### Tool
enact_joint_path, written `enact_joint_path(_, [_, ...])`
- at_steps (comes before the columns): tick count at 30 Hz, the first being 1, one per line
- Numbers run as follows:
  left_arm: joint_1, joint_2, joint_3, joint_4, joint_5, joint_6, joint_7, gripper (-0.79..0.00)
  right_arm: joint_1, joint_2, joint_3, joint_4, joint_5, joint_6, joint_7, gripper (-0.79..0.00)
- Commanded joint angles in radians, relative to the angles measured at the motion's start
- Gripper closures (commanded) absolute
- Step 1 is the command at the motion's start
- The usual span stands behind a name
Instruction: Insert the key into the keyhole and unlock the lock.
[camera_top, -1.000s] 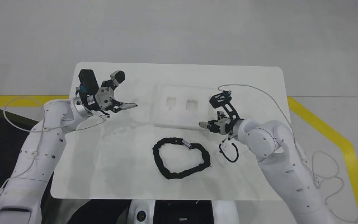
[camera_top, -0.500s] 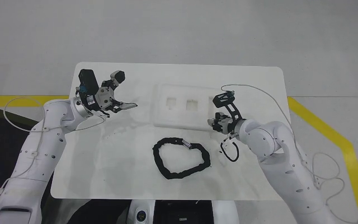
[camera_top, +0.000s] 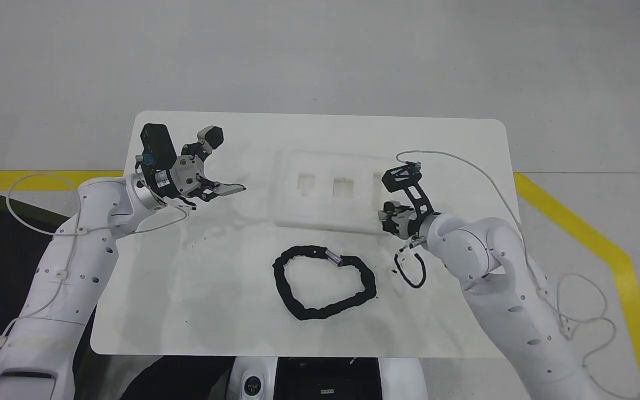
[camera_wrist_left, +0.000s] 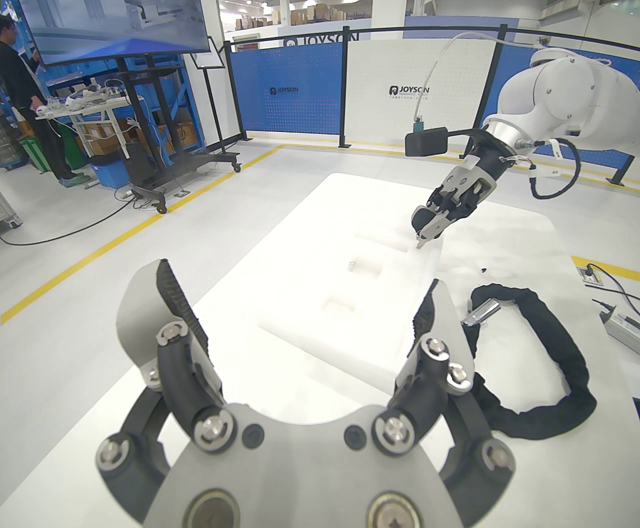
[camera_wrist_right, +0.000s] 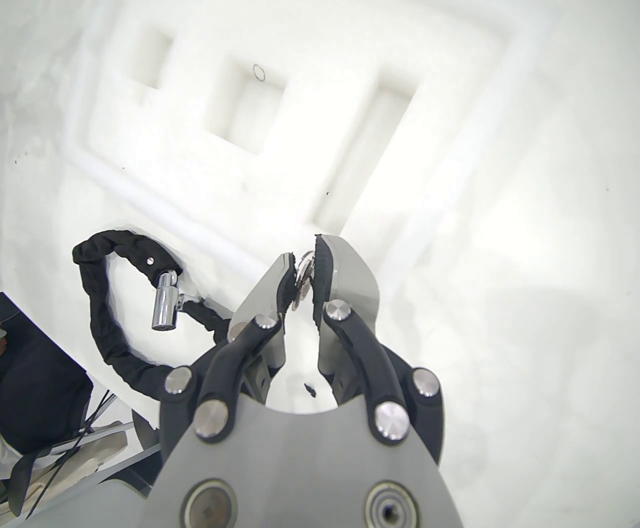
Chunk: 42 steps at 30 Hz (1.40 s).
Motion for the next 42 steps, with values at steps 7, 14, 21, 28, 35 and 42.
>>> enact_joint_path(7, [0.000,0.000,0.000,0.000,0.000,0.000,0.000,-0.785,0.003,-0.001,-0.012,-0.003,-0.024,0.014,0.006,0.000])
enact_joint_path(14, [0.000,0.000,0.000,0.000,0.000,0.000,0.000,-0.785,0.002,0.000,-0.016,-0.026,-0.078,0.015,0.003,0.000])
enact_joint_path(21, [0.000,0.000,0.000,0.000,0.000,0.000,0.000,-0.785,0.003,0.002,-0.032,-0.080,-0.178,0.023,0.042,0.000])
enact_joint_path(28, [0.000,0.000,0.000,0.000,0.000,0.000,0.000,-0.785,0.019,0.001,-0.068,-0.108,-0.314,0.031,0.109,0.000])
enact_joint_path(35, [0.000,0.000,0.000,0.000,0.000,0.000,0.000,-0.785,0.063,-0.009,-0.114,-0.087,-0.398,0.038,0.165,0.000])
enact_joint_path(42, [0.000,0.000,0.000,0.000,0.000,0.000,0.000,-0.785,0.083,-0.016,-0.130,-0.081,-0.442,0.012,0.230,0.000])
